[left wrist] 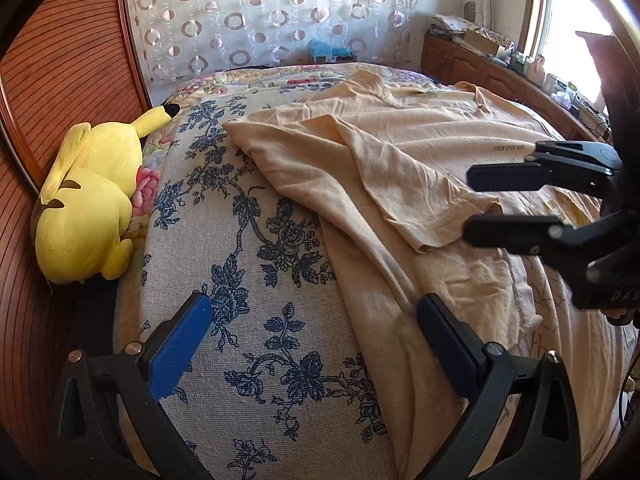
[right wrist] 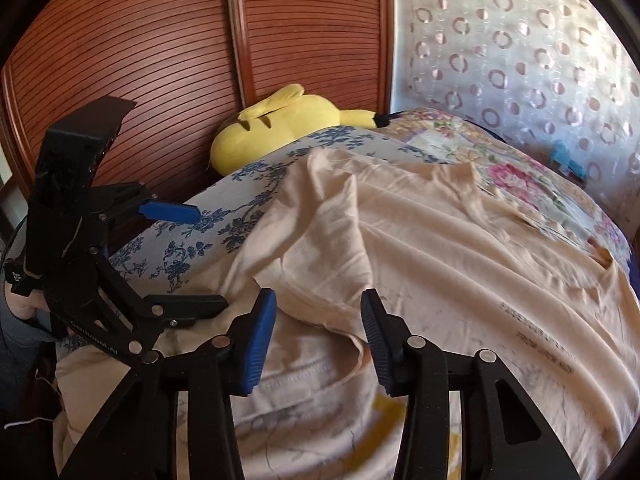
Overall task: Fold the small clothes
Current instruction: 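Move the right gripper to the opposite side edge of the shirt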
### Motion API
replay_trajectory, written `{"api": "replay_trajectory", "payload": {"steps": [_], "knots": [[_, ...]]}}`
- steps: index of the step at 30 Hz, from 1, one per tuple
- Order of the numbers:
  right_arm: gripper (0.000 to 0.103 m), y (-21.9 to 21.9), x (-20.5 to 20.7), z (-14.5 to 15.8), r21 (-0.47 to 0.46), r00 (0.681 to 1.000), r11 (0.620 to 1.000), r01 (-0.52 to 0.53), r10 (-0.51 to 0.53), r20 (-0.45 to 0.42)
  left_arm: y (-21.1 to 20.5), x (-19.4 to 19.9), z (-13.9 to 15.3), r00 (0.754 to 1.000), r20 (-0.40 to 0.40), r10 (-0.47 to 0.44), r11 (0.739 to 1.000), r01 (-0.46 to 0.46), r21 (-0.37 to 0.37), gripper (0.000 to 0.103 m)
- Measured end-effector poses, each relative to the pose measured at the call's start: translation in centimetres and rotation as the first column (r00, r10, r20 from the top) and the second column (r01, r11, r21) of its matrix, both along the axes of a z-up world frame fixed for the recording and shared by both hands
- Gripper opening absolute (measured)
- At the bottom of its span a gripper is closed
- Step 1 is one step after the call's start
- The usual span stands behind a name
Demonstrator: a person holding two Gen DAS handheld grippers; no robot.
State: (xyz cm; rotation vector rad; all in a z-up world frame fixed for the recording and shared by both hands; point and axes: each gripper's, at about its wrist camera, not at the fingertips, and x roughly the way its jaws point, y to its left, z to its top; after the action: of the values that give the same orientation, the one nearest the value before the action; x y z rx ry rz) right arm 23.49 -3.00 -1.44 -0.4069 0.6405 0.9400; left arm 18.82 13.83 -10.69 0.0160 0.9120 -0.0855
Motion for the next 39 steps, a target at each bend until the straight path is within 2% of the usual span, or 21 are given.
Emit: {"api": "replay_trajectory", "payload": {"steps": [6,9,14,16,18,19,22,26,32,39], "knots": [[0.045,1.3,0.2,-0.2,-0.026,0.998,0.998,-0.055,0.055,-0.002,0.0,0.0,0.0,1.000,0.000,0.000,1.000,0.000,0.000,0.103],[0.036,2.0,1.0,-0.8,-0.065,0.998,0.996,-0.062,0.061,-0.018,0.0,0.0,0.0,1.000,0.000,0.000,1.000,0.000,0.000,0.103],[0.030,2.3,1.8,-1.2,-0.091,0.998,0.994,-0.064,0.063,-0.013,0.0,0.0,0.0,1.000,0.000,0.000,1.000,0.000,-0.001,0.103],[0.015,2.5,1.8,-1.3,-0.105,0.999,0.993,-0.049,0.051,0.015,0.0,0.0,0.0,1.000,0.000,0.001,1.000,-0.001,-0.001,0.103],[0.005,2.7,2.0,-1.4,-0.096,0.999,0.995,-0.041,0.042,0.007,0.0,0.0,0.0,1.000,0.000,0.001,1.000,-0.001,-0.001,0.103],[0.005,2.4,2.1,-1.3,-0.088,0.999,0.995,-0.037,0.037,0.000,0.0,0.0,0.0,1.000,0.000,0.001,1.000,-0.001,-0.001,0.103],[0.004,0.9,2.3,-0.4,-0.032,0.999,0.999,0.038,-0.037,0.029,0.1,0.0,0.0,1.000,0.001,0.003,1.000,-0.003,-0.004,0.103],[0.004,-2.2,4.4,0.3,0.061,0.985,0.984,0.170,-0.168,-0.041,0.3,0.0,0.0,1.000,0.003,0.007,1.000,-0.007,-0.005,0.103],[0.004,-5.2,6.6,-0.6,0.062,0.934,0.935,0.350,-0.344,-0.097,0.4,-0.1,0.0,1.000,0.003,0.010,1.000,-0.010,-0.006,0.103],[0.027,-7.0,4.5,0.3,0.087,0.930,0.926,0.367,-0.363,-0.057,0.5,-0.1,0.0,1.000,0.002,0.010,1.000,-0.010,-0.005,0.103]]}}
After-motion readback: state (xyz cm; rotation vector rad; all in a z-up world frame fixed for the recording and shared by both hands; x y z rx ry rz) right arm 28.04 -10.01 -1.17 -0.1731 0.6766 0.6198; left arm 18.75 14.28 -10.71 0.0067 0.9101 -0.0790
